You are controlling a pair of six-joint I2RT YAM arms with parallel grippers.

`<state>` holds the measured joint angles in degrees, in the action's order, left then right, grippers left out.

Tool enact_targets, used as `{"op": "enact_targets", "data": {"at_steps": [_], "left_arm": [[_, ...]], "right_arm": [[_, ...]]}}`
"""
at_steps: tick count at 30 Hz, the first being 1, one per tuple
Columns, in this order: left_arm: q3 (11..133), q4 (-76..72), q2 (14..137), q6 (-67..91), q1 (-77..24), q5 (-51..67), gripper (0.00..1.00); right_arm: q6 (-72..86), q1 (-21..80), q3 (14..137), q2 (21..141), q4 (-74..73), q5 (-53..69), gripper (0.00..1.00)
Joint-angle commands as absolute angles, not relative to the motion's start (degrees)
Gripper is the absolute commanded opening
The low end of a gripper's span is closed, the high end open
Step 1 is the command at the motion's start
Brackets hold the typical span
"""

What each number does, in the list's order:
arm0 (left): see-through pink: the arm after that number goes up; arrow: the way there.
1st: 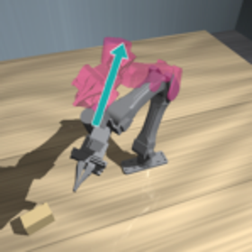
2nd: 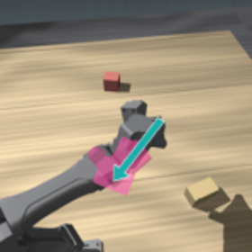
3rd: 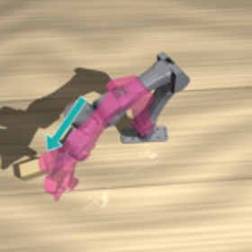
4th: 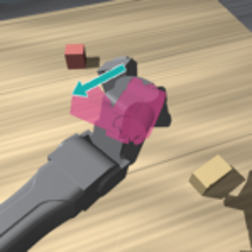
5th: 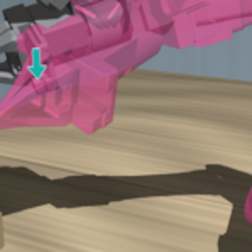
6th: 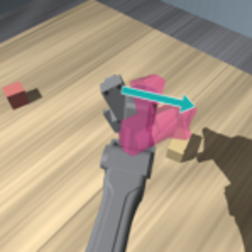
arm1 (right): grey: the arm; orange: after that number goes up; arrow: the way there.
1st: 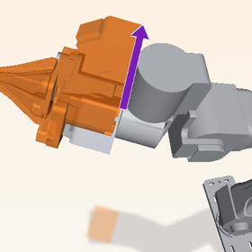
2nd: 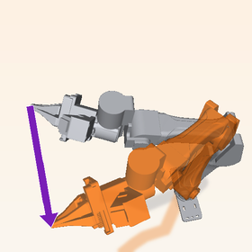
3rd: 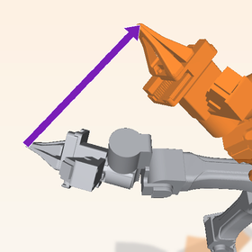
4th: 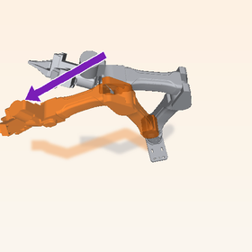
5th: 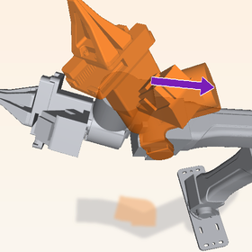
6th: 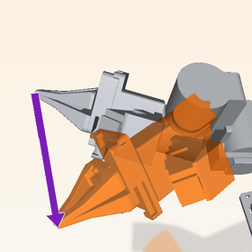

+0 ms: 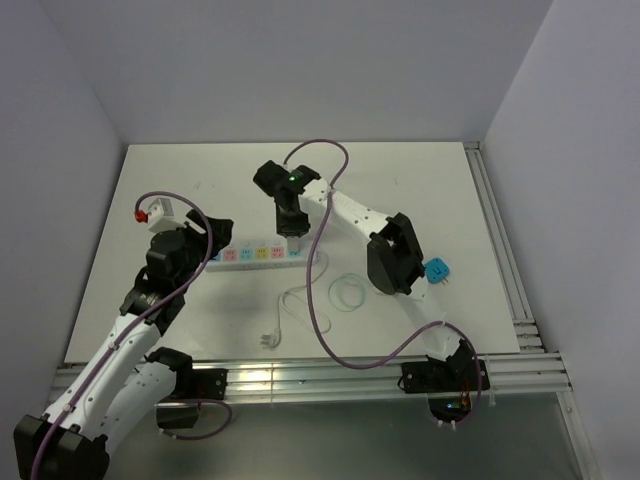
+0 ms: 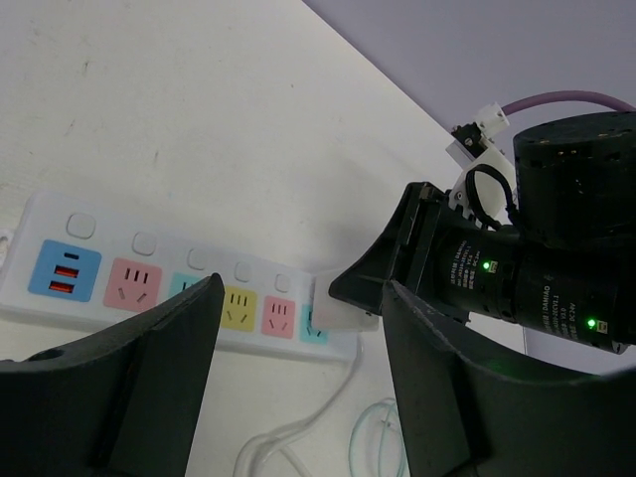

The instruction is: Insert the plug

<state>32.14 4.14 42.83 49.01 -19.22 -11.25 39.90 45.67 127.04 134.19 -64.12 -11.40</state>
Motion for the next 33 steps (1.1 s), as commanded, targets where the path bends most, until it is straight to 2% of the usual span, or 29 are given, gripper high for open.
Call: {"op": "enact_targets", "data": {"at_steps": [1, 6, 14, 25, 33], "left_arm": [[32.34, 2.37, 41.4, 49.22, -19.42, -10.81, 0.7], [32.17, 3.43, 40.7, 49.22, -19.42, -11.6, 0.7], [31.29, 4.83, 39.73, 49.31, -19.42, -11.69, 0.7], [30.59, 4.75, 39.29, 49.57, -19.42, -11.87, 0.69], [29.79, 4.92, 38.85, 49.83, -19.42, -11.25, 0.68]], "right_arm": [[41.57, 46.49, 126.38, 136.05, -64.86, -19.31, 0.0], [41.48, 47.64, 128.06, 138.52, -65.75, -20.74, 0.0], [45.16, 48.95, 117.52, 135.0, -58.19, -21.09, 0.0], [55.01, 52.91, 99.16, 127.8, -45.54, -36.29, 0.0], [58.09, 56.34, 96.51, 131.39, -42.1, -44.65, 0.0]]}}
